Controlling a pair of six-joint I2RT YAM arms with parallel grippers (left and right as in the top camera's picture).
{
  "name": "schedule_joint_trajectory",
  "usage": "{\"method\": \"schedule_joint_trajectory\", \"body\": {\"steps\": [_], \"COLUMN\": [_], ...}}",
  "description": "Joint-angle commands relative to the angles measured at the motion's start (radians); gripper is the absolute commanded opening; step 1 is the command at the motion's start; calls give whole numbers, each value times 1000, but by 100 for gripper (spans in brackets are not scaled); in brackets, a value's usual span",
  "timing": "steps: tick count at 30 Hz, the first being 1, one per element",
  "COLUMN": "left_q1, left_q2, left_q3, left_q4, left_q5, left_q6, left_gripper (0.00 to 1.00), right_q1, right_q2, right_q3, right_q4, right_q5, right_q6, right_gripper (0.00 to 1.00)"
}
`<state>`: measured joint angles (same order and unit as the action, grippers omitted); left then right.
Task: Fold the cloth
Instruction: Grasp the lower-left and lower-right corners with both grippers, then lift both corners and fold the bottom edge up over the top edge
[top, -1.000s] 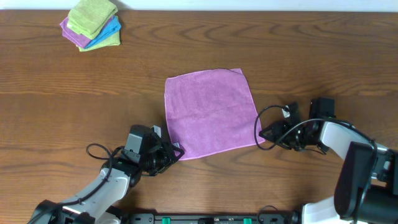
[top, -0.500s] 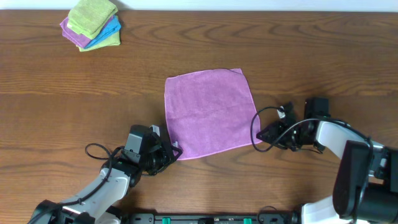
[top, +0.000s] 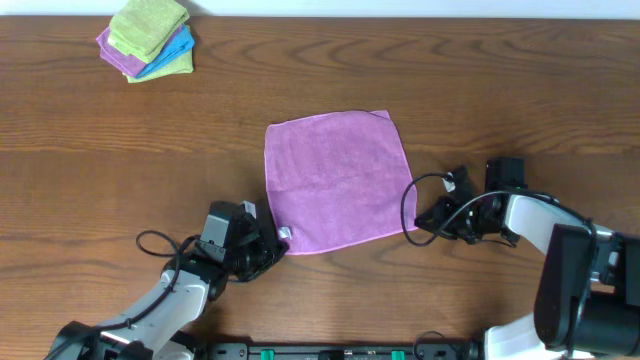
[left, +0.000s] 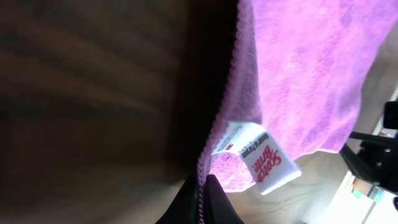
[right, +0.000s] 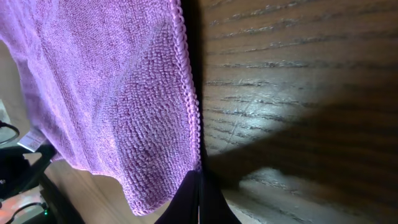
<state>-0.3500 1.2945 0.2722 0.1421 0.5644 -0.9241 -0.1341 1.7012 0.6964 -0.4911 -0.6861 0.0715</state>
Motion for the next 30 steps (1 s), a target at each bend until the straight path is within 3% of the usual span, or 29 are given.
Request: {"method": "schedule_joint_trajectory", "body": {"steps": [1, 19, 30], "left_q1": [-4, 67, 135], "left_q2": [8, 8, 24], "left_q3": [37, 232, 333], "left_q4": [8, -42, -55], "left_q5": [10, -14, -158], "left_q6": [5, 104, 223], "left_gripper": [6, 6, 6], "right_q1": [9, 11, 126], "right_q2": [5, -273, -240], "right_q3": [3, 92, 107], "right_q4": [-10, -24, 297], "right_q5": [-48, -113, -53], "right_q6": [-5, 113, 267], "right_gripper": [2, 1, 2]}}
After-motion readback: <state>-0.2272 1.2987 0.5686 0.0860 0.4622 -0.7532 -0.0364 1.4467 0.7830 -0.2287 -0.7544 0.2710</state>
